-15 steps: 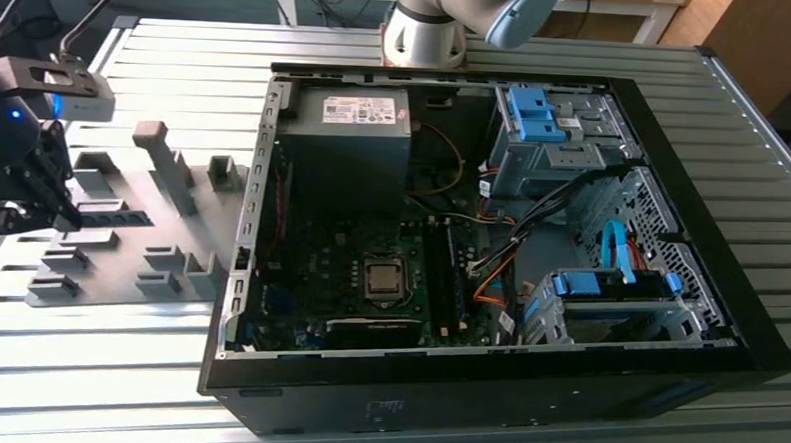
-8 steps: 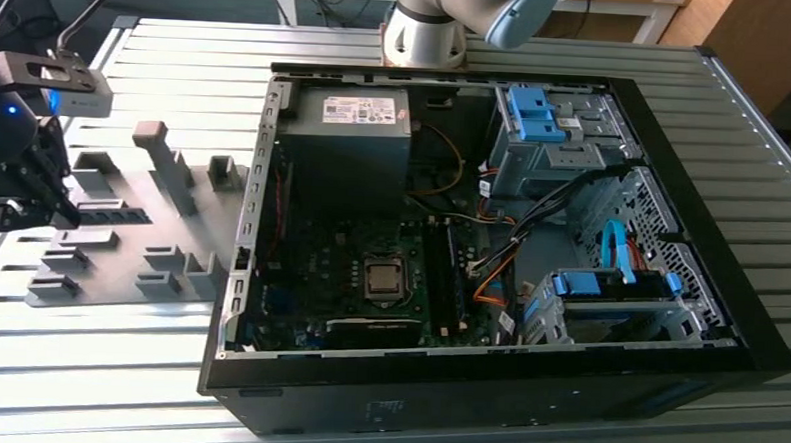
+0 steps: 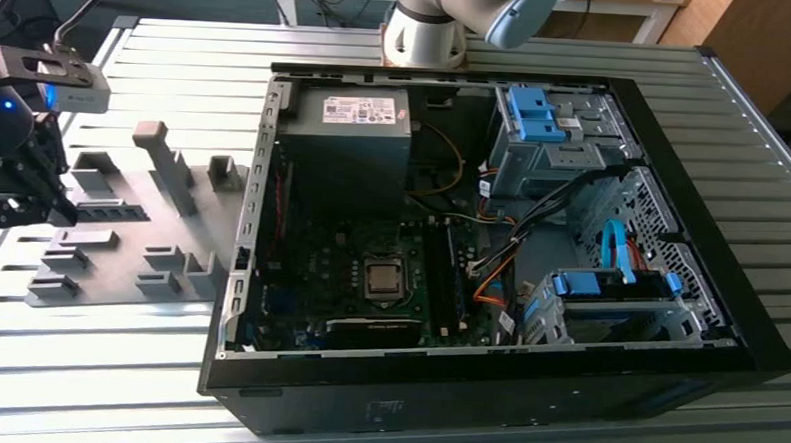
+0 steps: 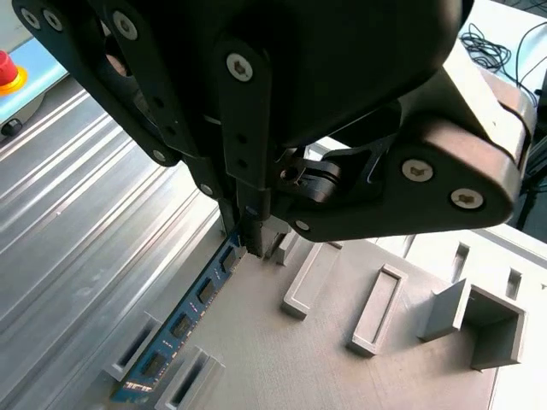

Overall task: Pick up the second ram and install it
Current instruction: 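Pick up the second ram and move it above second insertion slot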

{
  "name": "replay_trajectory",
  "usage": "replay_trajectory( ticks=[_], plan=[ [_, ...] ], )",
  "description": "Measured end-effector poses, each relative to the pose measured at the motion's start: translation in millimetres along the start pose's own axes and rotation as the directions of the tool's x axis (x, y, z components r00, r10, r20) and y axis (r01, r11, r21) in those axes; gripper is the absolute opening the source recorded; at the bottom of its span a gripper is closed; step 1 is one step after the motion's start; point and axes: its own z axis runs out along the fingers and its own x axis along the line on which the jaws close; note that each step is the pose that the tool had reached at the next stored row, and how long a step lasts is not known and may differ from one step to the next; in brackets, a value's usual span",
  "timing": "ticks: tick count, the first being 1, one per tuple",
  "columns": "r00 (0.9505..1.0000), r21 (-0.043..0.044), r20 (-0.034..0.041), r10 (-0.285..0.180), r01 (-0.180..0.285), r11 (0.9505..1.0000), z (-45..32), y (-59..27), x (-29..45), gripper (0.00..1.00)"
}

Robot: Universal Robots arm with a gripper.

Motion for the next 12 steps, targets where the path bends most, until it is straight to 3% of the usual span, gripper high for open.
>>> replay_trajectory(
  ticks=[12],
  plan=[
    [1.0,0.0,0.0,0.0,0.0,1.0,-7.5,0.2,-0.4,0.14]
  ],
)
